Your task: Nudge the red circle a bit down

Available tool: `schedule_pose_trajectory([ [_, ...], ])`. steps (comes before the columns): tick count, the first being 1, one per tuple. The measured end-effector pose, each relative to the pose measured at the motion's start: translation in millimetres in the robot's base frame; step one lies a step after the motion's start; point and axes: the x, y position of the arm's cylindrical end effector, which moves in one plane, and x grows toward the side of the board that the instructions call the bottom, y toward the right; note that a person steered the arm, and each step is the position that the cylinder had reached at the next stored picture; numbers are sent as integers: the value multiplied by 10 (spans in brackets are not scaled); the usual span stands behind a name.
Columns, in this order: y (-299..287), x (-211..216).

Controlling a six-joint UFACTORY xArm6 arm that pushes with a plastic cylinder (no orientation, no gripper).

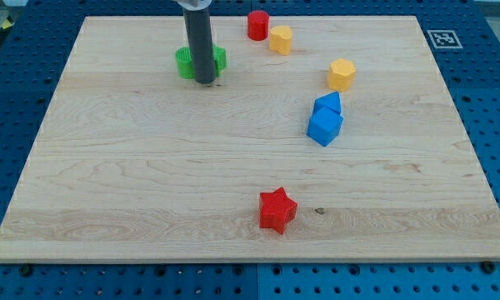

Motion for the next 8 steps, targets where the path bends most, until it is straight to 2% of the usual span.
schedule_pose_trajectory([
  [2, 1118, -25],
  [3, 1211, -27],
  [8, 127, -1106],
])
